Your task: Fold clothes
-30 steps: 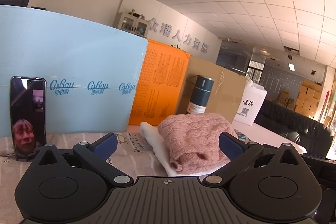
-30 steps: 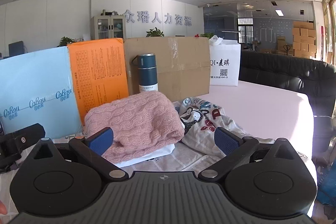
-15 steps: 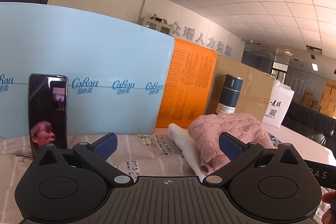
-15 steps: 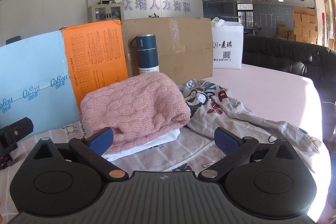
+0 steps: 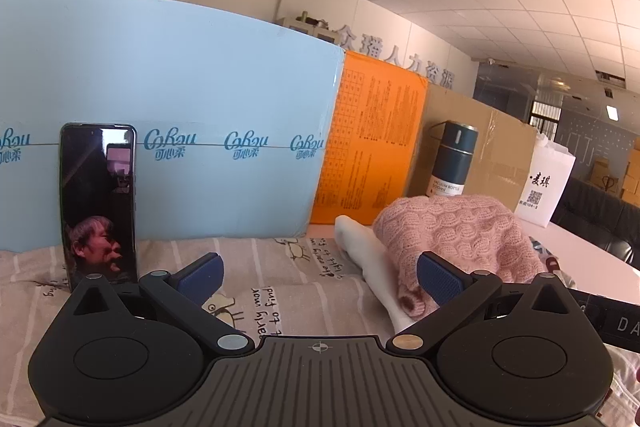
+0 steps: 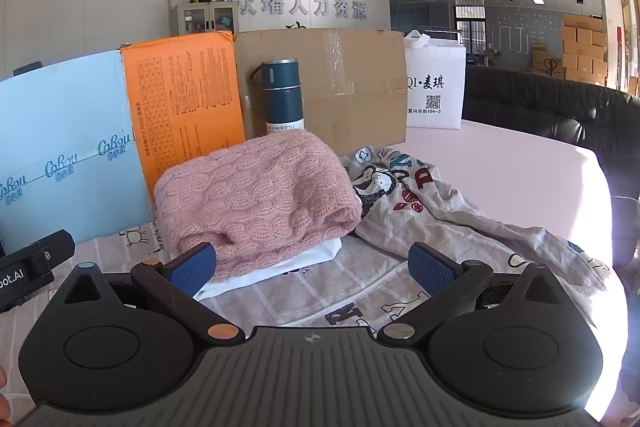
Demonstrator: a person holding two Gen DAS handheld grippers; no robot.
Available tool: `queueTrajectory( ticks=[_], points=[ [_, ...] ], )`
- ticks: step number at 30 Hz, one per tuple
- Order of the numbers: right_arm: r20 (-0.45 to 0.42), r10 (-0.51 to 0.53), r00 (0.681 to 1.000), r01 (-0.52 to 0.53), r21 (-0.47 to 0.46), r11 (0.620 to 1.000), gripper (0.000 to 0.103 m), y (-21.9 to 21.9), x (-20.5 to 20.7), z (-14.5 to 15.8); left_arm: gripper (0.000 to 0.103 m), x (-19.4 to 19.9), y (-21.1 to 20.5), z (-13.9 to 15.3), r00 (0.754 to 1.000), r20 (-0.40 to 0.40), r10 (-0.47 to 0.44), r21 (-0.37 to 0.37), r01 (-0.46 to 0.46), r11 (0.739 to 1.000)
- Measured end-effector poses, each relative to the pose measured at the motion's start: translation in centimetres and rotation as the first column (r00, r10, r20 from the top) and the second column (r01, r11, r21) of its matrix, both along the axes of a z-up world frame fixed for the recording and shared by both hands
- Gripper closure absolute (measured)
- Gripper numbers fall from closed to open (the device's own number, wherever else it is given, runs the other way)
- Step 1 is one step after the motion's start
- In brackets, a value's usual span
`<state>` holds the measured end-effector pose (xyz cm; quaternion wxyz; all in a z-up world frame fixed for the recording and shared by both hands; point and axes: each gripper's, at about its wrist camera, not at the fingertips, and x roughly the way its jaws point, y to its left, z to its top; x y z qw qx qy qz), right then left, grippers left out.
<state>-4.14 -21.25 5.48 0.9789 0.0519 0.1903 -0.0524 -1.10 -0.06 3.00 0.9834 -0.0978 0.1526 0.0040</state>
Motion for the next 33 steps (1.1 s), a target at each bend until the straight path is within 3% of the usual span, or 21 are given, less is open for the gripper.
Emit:
queueTrajectory(
  ticks=[33],
  points=[
    [-0.006, -0.029, 1.000, 0.029, 0.008, 1.000, 0.000, -0.80, -0.46, -0.18, 0.000, -0.38, -0.80, -0.06, 0.998, 0.019, -0.055, 0.023, 0.055, 0.998]
  ],
)
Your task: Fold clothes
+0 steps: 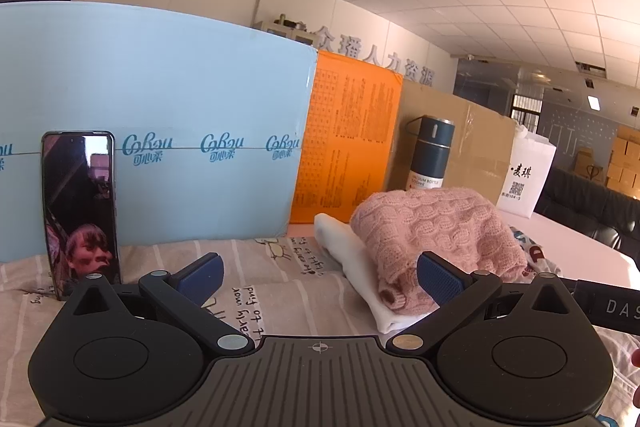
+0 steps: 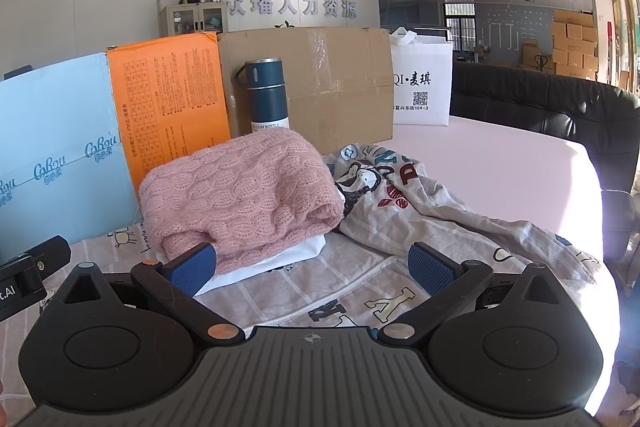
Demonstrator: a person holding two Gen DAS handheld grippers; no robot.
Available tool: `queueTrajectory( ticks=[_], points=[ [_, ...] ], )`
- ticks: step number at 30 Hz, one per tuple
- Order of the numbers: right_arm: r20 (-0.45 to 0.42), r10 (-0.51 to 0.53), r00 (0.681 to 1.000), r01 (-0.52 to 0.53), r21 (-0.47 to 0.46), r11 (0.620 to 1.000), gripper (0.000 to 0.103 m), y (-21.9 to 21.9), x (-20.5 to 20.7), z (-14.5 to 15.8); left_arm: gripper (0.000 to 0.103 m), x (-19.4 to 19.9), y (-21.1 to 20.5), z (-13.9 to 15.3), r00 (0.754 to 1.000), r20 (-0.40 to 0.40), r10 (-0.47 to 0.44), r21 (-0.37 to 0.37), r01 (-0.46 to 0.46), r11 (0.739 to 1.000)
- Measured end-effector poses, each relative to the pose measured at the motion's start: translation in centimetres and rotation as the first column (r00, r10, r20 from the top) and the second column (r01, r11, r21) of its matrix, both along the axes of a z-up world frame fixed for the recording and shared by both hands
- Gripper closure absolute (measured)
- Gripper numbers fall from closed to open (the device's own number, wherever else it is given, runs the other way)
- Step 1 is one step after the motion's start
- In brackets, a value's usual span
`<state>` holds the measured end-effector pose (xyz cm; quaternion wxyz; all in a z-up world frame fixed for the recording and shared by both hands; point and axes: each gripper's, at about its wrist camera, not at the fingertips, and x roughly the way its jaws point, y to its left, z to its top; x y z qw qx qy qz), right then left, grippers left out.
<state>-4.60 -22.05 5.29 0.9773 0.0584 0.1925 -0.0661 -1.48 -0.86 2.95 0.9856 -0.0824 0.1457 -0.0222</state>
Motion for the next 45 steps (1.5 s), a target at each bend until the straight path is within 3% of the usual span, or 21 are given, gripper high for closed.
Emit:
queueTrajectory(
  ticks=[45],
  points=[
    [-0.008, 0.003, 1.000, -0.003, 0.001, 1.000, 0.000, 0.01, 0.13, -0.19, 0.000, 0.14, -0.17, -0.24, 1.000, -0.010, -0.012, 0.004, 0.012, 1.000]
  ],
)
